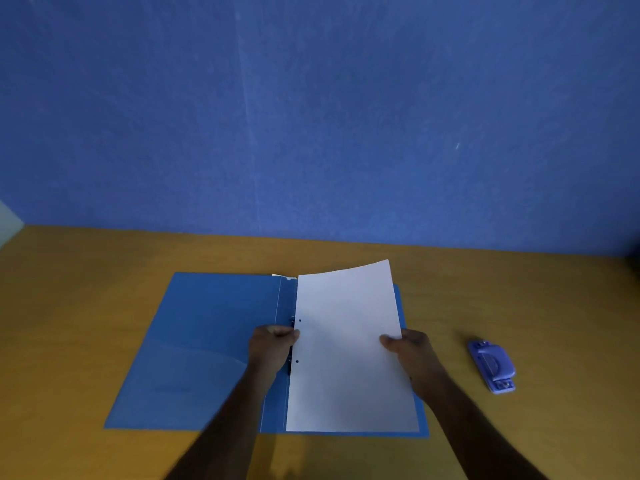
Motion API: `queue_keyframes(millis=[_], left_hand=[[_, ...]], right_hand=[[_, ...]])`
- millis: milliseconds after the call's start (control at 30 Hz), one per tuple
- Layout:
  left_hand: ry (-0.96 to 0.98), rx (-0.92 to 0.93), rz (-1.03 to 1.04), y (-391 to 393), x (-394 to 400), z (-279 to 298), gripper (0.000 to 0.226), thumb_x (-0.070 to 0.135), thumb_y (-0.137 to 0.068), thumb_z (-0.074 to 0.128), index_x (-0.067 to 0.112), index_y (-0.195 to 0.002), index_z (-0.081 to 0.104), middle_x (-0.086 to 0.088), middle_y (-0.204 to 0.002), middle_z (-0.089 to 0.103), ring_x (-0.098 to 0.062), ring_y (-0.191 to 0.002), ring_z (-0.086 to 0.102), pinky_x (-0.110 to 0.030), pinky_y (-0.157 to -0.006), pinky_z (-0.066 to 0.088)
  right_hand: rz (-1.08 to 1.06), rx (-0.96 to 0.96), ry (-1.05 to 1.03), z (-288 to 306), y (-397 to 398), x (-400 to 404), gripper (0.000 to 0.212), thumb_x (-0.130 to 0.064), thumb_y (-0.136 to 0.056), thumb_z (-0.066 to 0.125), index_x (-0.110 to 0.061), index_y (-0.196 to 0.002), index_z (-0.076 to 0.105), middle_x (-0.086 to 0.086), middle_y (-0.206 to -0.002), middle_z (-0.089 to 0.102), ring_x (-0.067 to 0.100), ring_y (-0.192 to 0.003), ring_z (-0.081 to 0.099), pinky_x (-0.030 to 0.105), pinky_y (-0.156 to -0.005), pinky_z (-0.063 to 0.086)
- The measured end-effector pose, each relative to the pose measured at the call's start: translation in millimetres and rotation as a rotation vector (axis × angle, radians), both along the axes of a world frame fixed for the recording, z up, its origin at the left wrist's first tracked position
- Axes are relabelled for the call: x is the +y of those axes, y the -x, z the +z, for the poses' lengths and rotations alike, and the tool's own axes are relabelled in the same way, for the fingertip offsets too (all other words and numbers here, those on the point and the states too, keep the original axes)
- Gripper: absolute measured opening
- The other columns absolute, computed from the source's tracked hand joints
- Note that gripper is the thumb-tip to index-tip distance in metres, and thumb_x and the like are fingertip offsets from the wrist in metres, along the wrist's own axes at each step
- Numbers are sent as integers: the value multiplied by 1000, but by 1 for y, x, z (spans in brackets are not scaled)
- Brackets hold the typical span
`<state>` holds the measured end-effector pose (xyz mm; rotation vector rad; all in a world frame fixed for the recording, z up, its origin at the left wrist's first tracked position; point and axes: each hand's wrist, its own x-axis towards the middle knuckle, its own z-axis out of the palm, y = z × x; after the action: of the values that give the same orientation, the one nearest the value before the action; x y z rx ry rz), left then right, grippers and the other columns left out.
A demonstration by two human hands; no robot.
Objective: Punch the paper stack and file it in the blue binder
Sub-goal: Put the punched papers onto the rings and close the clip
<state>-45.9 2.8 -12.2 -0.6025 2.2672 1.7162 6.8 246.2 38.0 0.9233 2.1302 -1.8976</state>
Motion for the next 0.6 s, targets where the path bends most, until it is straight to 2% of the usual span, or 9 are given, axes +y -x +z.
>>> queue_keyframes(millis=[67,200,467,600], left_hand=[[13,8,3,0,3,0,15,16,-84,75,8,-96,77,7,-78,69,-7,-77,64,-18,-64,48],[24,12,16,3,5,-1,16,16,-84,75,7,-97,77,1,-82,72,-13,-82,68,-23,-73,51],[46,16,17,5,8,-1,18,18,-84,75,7,-99,77,11,-73,67,-3,-71,62,-21,-70,48],[52,14,22,7,10,-1,22,20,-84,75,8,-102,76,2,-84,71,-6,-75,63,-21,-71,48]], right_hand=[[-2,2,-4,1,-1,-1,12,-6,-90,65,1,-90,75,21,-88,77,42,-83,73,56,-80,58],[-7,6,-6,1,1,-2,13,-6,-90,64,2,-92,75,23,-89,76,44,-84,73,57,-80,58],[-7,-5,-14,1,7,-1,13,-9,-90,66,-2,-95,75,17,-89,78,37,-81,74,56,-82,59],[-1,-7,-8,3,10,0,14,-10,-90,66,-2,-98,75,16,-90,78,37,-83,75,56,-83,59]])
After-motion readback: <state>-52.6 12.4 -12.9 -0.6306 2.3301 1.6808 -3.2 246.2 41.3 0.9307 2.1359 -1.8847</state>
